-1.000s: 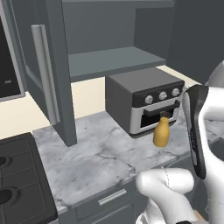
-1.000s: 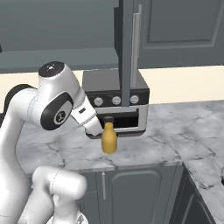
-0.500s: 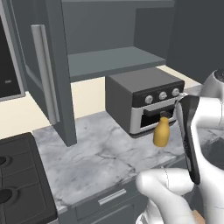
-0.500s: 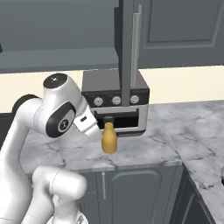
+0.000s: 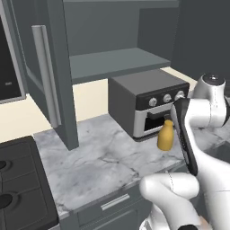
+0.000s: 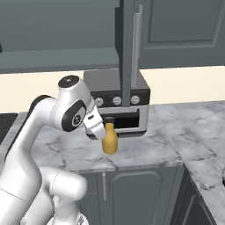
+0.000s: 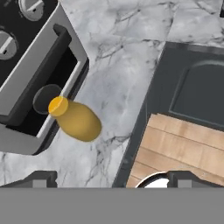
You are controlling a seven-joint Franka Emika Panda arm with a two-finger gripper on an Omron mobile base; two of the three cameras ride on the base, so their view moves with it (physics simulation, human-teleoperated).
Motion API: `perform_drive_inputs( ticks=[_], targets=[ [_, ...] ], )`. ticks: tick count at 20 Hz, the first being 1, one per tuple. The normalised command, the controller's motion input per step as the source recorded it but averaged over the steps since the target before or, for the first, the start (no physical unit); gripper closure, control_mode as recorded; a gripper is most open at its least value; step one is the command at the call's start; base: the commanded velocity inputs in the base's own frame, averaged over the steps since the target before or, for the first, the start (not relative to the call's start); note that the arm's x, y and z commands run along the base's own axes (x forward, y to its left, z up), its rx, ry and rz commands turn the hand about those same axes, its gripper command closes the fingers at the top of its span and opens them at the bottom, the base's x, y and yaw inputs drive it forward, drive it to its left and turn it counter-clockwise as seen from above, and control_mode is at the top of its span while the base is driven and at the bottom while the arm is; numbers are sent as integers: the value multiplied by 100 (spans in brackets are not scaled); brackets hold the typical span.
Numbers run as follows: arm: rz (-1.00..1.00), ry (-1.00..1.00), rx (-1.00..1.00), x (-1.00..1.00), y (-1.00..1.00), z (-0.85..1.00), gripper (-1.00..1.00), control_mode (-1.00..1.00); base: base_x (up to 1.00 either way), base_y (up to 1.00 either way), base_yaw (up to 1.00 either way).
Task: There is a tray on the dining counter. Grab the cup, mug, and pitcher and place them on the tray. The pitcher may be placed next to the tray if it cannot fit the tray.
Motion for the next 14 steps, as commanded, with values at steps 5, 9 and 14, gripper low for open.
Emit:
perform_drive_inputs(
  ticks=[5, 9, 14],
  targets=[
    [0, 3, 13, 51, -20, -27, -100, -100, 0, 0, 0],
    [0, 0, 7, 43, -8, -28, -100, -100, 0, 0, 0],
    [0, 0, 0, 31, 0, -26, -100, -100, 0, 0, 0]
  ],
)
